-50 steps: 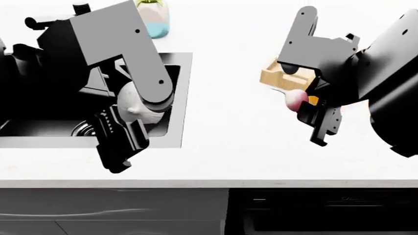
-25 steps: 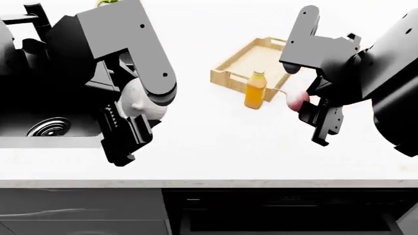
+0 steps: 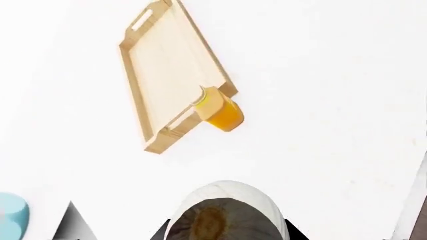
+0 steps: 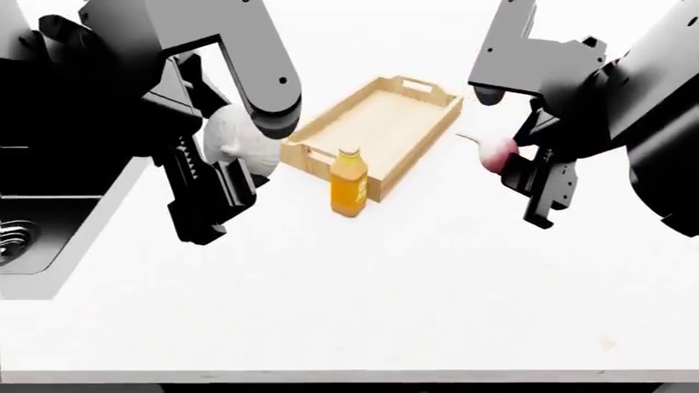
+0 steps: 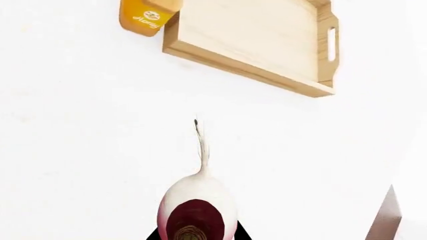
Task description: Pick up the fruits and vegetables and place them in the sink. Turn on the sink faucet to wash them. Then turn the sink off and put them in the tray.
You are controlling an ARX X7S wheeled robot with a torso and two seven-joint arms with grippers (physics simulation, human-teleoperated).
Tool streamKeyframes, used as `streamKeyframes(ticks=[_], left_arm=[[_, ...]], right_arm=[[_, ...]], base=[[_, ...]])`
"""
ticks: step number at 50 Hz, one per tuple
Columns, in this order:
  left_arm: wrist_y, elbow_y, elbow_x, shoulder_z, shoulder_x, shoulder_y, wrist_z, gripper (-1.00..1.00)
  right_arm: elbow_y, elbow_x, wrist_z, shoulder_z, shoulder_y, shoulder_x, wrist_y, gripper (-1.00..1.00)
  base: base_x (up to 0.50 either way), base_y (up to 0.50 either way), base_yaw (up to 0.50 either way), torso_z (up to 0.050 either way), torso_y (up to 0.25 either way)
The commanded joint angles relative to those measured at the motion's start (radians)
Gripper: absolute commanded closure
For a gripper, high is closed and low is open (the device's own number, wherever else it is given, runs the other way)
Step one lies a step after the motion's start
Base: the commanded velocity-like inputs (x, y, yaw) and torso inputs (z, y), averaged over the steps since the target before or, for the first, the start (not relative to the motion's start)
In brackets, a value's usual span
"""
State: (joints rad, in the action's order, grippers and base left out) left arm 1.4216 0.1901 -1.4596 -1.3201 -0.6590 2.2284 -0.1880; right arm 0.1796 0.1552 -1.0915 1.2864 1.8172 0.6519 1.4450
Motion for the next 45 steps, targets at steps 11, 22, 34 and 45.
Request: streamKeyframes(ticks=[11, 22, 34, 45], left_arm=[[0.003, -0.054, 0.106, -0.05, 0.046, 0.038, -0.11, 1.0], [-0.005, -0.058, 0.125, -0.066, 0.064, 0.02, -0.123, 1.0], [-0.005, -0.055, 0.128, -0.068, 0.068, 0.015, -0.124, 1.0], [-0.031, -0.075, 0.164, -0.081, 0.092, 0.001, -0.153, 1.0]], right_arm=[[-0.089, -0.006, -0.032, 0.06, 0.044, -0.044, -0.07, 1.0], [-0.106, -0.004, -0.029, 0.062, 0.037, -0.057, -0.096, 1.0], [-0.108, 0.001, -0.023, 0.055, 0.035, -0.06, -0.091, 1.0], [-0.117, 0.007, -0.006, 0.031, 0.019, -0.065, -0.084, 1.0]], base=[[0.5, 0.0, 0.0, 0.0, 0.001], [0.5, 0.0, 0.0, 0.0, 0.002], [0.46, -0.07, 0.0, 0.0, 0.002], [0.0, 0.0, 0.0, 0.0, 0.0]])
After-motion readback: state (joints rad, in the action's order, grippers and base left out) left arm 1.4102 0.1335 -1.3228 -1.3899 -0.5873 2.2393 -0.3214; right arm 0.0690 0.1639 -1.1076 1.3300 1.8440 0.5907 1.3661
